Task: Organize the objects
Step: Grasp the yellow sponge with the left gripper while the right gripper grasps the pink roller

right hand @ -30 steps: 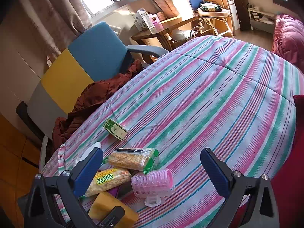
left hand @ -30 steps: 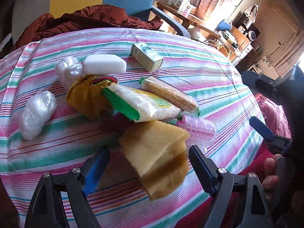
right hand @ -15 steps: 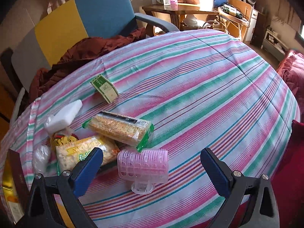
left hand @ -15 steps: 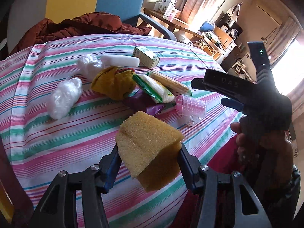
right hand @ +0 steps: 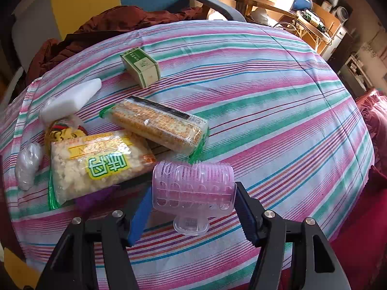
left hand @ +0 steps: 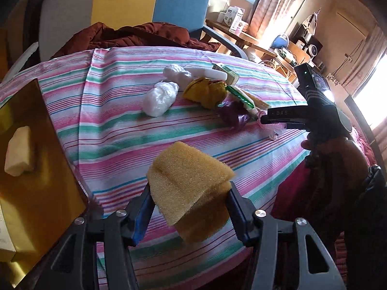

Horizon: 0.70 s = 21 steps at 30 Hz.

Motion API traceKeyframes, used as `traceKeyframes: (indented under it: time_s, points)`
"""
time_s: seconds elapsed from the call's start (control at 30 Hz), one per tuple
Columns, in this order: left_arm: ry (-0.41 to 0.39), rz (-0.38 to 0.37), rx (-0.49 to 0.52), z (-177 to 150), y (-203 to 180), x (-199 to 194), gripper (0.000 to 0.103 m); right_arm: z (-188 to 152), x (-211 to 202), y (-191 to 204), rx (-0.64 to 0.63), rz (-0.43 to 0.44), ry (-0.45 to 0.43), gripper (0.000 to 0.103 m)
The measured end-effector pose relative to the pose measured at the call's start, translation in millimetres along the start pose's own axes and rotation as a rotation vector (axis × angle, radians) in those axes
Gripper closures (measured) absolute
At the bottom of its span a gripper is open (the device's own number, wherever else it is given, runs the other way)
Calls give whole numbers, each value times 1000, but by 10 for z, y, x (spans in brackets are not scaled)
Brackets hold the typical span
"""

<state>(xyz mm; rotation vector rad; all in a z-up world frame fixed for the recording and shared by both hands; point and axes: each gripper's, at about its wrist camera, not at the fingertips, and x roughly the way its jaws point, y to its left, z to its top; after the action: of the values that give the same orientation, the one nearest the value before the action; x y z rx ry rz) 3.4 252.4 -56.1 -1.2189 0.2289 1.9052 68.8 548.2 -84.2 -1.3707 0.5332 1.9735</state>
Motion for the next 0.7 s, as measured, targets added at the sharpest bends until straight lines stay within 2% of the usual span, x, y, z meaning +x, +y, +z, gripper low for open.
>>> traceKeyframes:
  time_s: [0.27,0.43,0.57,0.7]
  points:
    - [-2,30,3,-89,97,55,45,-317,-225,276,-93,104,14,38]
    - [-18,31,31,-116,86,68,45,-628,-349,485,-145,225,33,38]
    - [-16,14,0,-116,166,101,45,-850,-492,579,-163,331,8,38]
    - [-21,9,-6,-119,179,120,45,-910,-644,689,-188,379,-40,38]
